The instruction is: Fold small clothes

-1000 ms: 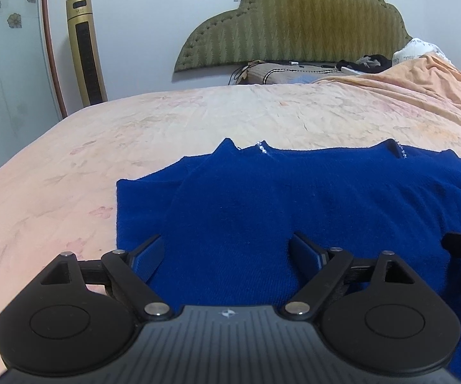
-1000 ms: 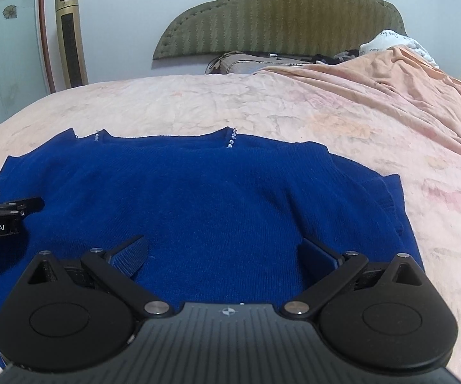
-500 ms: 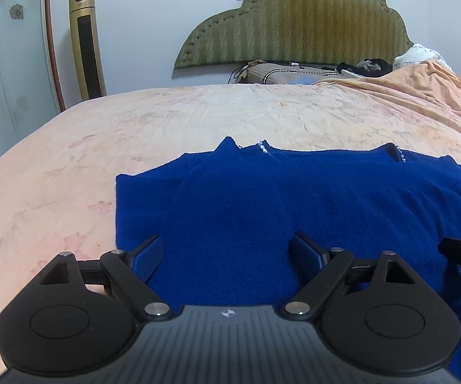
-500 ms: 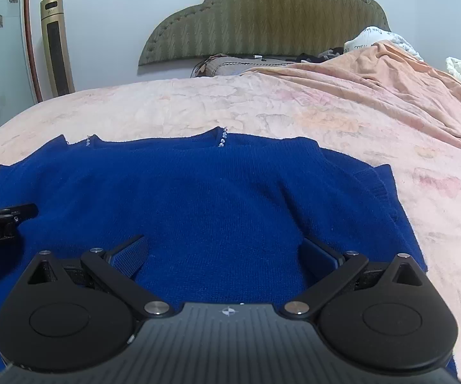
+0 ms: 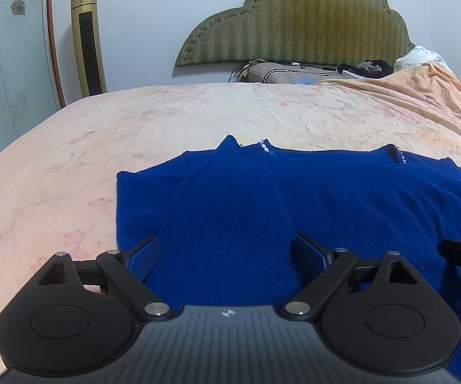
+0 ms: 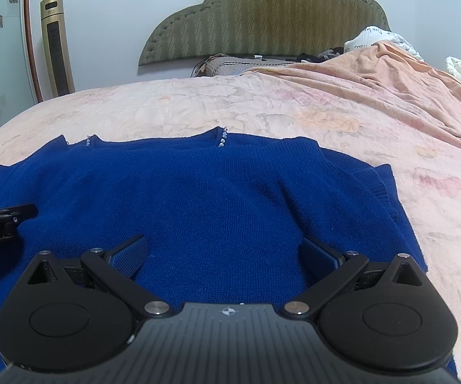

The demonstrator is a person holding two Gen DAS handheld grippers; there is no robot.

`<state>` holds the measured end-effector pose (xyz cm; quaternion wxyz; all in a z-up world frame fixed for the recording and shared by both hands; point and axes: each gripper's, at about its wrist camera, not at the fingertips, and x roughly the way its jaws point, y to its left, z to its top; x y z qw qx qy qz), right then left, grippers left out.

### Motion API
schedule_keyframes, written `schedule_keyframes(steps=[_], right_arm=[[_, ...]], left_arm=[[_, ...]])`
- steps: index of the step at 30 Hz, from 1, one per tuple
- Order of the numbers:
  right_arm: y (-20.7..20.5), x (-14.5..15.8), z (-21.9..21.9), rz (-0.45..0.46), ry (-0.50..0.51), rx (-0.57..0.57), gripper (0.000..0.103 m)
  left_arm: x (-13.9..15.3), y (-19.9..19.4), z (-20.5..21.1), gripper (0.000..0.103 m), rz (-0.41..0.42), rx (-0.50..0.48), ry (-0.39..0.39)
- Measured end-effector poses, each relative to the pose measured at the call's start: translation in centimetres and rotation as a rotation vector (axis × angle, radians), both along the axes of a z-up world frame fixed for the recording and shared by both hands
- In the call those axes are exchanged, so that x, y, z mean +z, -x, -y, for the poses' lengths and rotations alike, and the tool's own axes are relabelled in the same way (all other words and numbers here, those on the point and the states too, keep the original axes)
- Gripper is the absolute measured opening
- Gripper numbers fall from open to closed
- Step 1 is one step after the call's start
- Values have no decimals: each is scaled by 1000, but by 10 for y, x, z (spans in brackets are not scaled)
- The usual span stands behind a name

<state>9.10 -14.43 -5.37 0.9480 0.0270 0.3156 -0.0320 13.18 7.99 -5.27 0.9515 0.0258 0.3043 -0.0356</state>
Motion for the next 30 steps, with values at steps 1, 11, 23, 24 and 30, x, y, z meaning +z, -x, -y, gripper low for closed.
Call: schedule_keyframes(steps=[1, 11, 23, 24, 30], right_arm=[[0, 0, 0, 0, 1, 0, 103], [0, 0, 0, 0, 4, 0, 103], [0, 0, 0, 0, 3, 1, 103], [0, 0, 0, 0, 3, 1, 103], [2, 2, 0, -4, -1, -5, 103]], left_arm=[[0, 0, 0, 92, 0, 0, 0], [0, 0, 1, 93, 1, 1, -10], [0, 1, 1, 93, 0, 1, -9], [0, 0, 1, 93, 0, 1, -9], [0, 0, 1, 93, 0, 1, -10]])
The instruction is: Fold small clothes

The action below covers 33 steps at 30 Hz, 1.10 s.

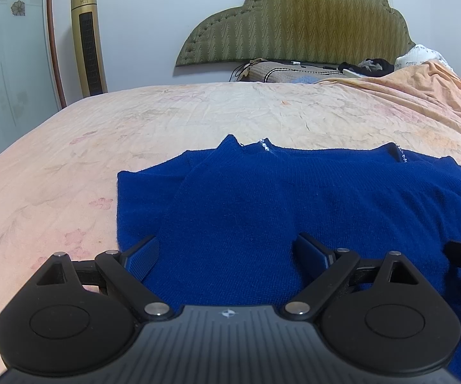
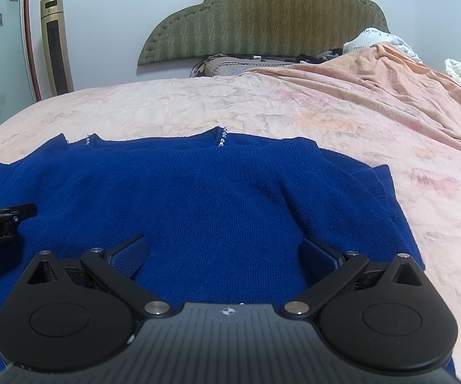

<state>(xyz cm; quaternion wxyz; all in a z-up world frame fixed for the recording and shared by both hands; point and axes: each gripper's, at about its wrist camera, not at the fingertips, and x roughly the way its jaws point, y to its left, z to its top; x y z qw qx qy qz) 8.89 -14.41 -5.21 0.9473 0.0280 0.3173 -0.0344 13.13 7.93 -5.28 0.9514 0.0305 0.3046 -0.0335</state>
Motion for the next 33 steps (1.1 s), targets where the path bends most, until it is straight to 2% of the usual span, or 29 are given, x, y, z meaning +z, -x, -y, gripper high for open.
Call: schedule_keyframes(steps=[3, 6, 9, 11, 13, 17, 20, 22, 23, 27, 31, 33], right_arm=[[10, 0, 4, 23, -62, -21, 103], [10, -1, 1, 17, -50, -22, 103], [8, -2, -7, 5, 1, -26, 103], [8, -2, -11, -1, 25, -25, 103], [8, -2, -10, -5, 20, -17, 103], [24, 9, -10, 21, -23, -23, 102], [47, 24, -32, 85, -54, 96, 102], [59, 31, -61, 88, 20, 224, 102], [65, 33, -76, 90, 74, 281, 102], [95, 29, -143, 103, 351, 468, 102], [114, 2, -194, 127, 594, 574, 100], [118, -8, -211, 187, 693, 578, 100]], left_arm=[[4, 3, 0, 93, 6, -7, -19], [20, 9, -4, 93, 18, -46, -74], [39, 12, -28, 93, 51, -77, -49], [48, 3, -51, 93, 19, -98, -23], [51, -14, -78, 93, -46, -83, 29], [44, -49, -130, 93, -204, -70, 207], [31, -73, -146, 93, -311, -124, 320], [20, -84, -148, 95, -358, -159, 397], [18, -88, -147, 98, -351, -172, 420], [11, -107, -141, 101, -397, -291, 565], [5, -126, -126, 103, -393, -340, 619], [3, -135, -121, 103, -385, -344, 645]])
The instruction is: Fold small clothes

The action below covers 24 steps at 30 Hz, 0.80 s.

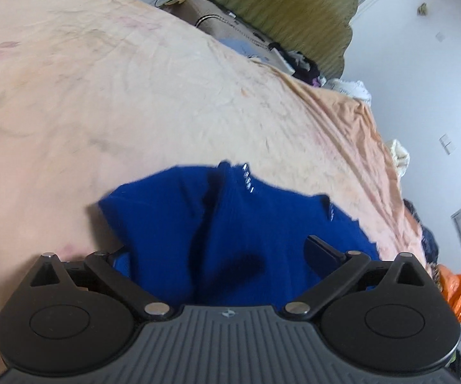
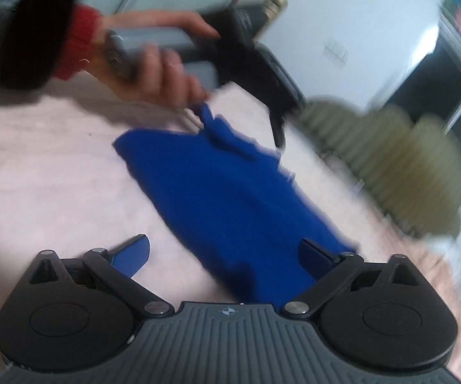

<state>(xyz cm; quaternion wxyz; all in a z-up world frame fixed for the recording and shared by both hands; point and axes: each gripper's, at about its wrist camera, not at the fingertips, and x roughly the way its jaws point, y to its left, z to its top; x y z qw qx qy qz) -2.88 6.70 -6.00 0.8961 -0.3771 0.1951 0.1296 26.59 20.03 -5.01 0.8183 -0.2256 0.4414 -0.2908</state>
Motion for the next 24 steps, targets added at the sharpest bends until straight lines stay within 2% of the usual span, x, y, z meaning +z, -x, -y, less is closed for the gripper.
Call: schedule_keyframes(steps=[2, 6, 7, 8, 9, 10, 11, 12, 13, 14, 15, 16, 17, 20, 24], right_arm=[[-6, -3, -14, 42, 44, 9, 100], [-38, -2, -25, 32, 9, -25, 99], [-45, -3, -29, 44, 8, -32, 99], [-52, -4, -32, 48, 5, -38, 98], [-58, -3, -35, 48, 0, -43, 98], [-64, -4, -38, 46, -5, -42, 94], [-72, -7, -40, 46, -1, -40, 89], [-76, -7, -42, 49, -6, -44, 87], [-77, -9, -44, 52, -3, -47, 77], [-74, -13, -47, 54, 10, -42, 52], [-73, -17, -49, 48, 30, -30, 41], [-73, -19, -50, 37, 41, -17, 24], [-72, -20, -51, 26, 41, -3, 14], [-65, -12, -46, 21, 12, 27, 4], [-55, 0, -32, 77, -24, 25, 3]], left_arm=[[-2, -10, 4, 103, -8, 8, 32], [-5, -28, 9, 101, -16, 46, 73], [-4, -29, 11, 95, -9, 56, 64], [-3, -31, 15, 81, 0, 67, 38], [-2, -32, 19, 72, 12, 75, -2], [0, -34, 24, 50, 15, 77, -41], [0, -36, 27, 33, 13, 80, -75], [0, -37, 28, 29, 10, 84, -99], [-1, -40, 27, 19, 0, 86, -100], [-3, -41, 27, 12, -17, 92, -94], [-4, -42, 25, 12, -29, 102, -90], [-4, -41, 24, 11, -29, 116, -86], [-3, -38, 25, 11, -26, 127, -96], [8, -30, 36, 10, 5, 148, -182], [32, -19, 55, 10, 47, 175, -291]])
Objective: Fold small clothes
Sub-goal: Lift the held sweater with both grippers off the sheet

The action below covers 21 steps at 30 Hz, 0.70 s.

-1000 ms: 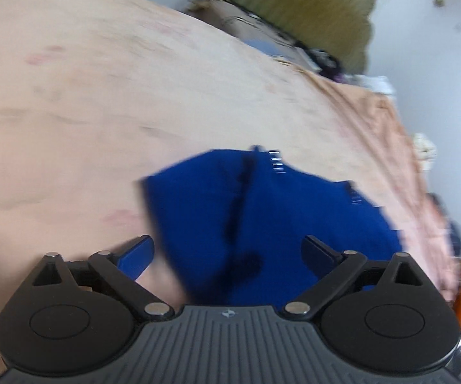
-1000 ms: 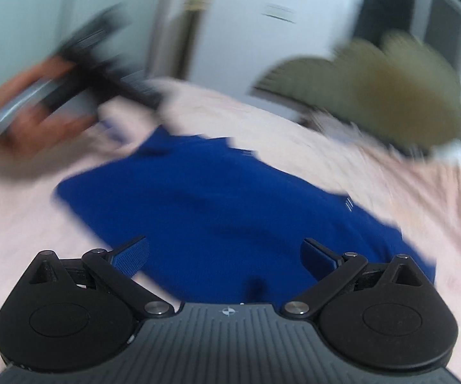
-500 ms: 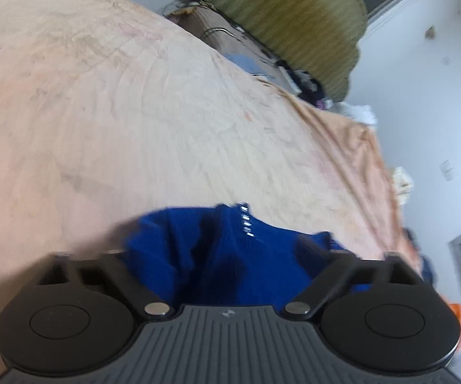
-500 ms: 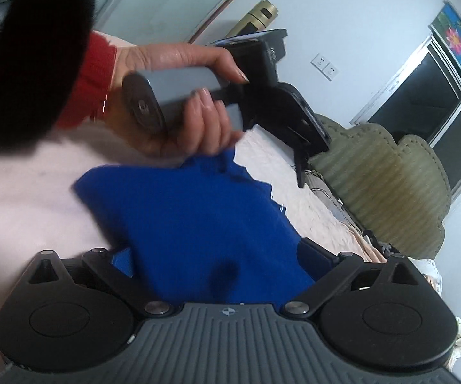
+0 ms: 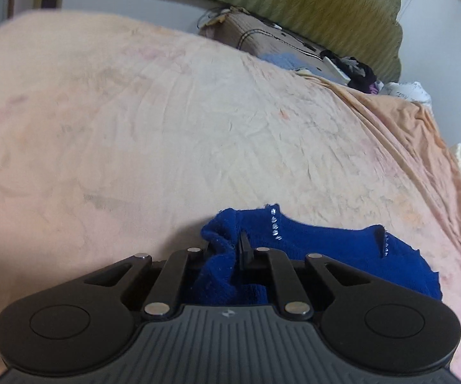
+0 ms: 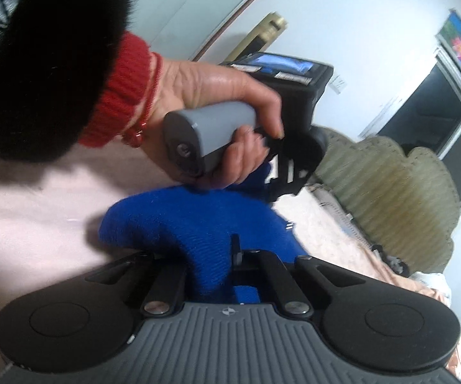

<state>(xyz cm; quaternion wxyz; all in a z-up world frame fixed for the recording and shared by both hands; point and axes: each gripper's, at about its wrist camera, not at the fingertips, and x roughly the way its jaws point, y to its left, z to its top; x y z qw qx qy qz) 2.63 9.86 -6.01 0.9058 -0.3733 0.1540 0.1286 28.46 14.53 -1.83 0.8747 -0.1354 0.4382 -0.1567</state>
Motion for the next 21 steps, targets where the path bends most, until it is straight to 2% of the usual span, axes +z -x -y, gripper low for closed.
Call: schedule_keyframes(steps=[6, 10, 18, 21], right_arm=[[24, 26, 40, 47, -112, -51, 3], [39, 40, 72, 60, -197, -97, 3], [63, 56, 147, 35, -429, -195, 3], [64, 57, 178, 21, -527, -233, 3]], left_arm=[[43, 15, 29, 10, 50, 23, -48], [64, 25, 59, 10, 85, 19, -111], [89, 46, 143, 10, 169, -32, -237], [94, 51, 176, 9, 192, -60, -263]])
